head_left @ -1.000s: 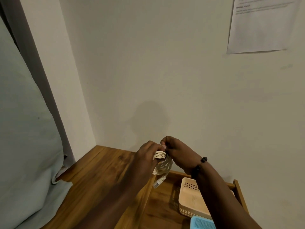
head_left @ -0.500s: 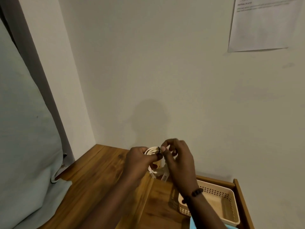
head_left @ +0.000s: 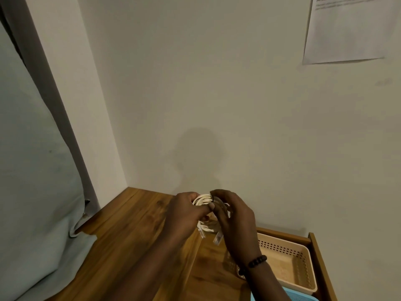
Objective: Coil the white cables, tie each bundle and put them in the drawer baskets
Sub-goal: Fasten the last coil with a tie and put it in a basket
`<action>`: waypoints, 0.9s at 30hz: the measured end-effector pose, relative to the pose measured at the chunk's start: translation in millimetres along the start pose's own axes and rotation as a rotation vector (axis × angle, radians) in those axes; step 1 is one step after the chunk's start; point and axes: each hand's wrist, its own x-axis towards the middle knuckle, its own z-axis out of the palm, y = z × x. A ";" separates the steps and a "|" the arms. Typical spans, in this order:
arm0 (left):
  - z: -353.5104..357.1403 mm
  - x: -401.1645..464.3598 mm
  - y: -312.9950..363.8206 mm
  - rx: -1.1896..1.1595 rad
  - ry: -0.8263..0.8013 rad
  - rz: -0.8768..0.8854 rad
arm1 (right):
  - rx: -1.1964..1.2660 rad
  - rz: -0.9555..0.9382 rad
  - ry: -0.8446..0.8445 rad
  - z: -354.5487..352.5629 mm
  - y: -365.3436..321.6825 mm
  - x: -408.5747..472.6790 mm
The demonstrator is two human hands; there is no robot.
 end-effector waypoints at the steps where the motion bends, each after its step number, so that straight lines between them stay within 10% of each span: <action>1: 0.4 -0.8 0.4 0.036 0.009 0.023 | 0.003 -0.003 -0.023 -1.3 0.7 2.0; 13: 15.5 -10.9 -6.9 0.151 -0.009 0.129 | -0.063 0.103 -0.399 -25.1 15.8 22.2; 27: 4.5 0.4 0.8 -0.381 -0.284 -0.131 | 0.002 0.109 -0.018 -22.2 1.0 11.8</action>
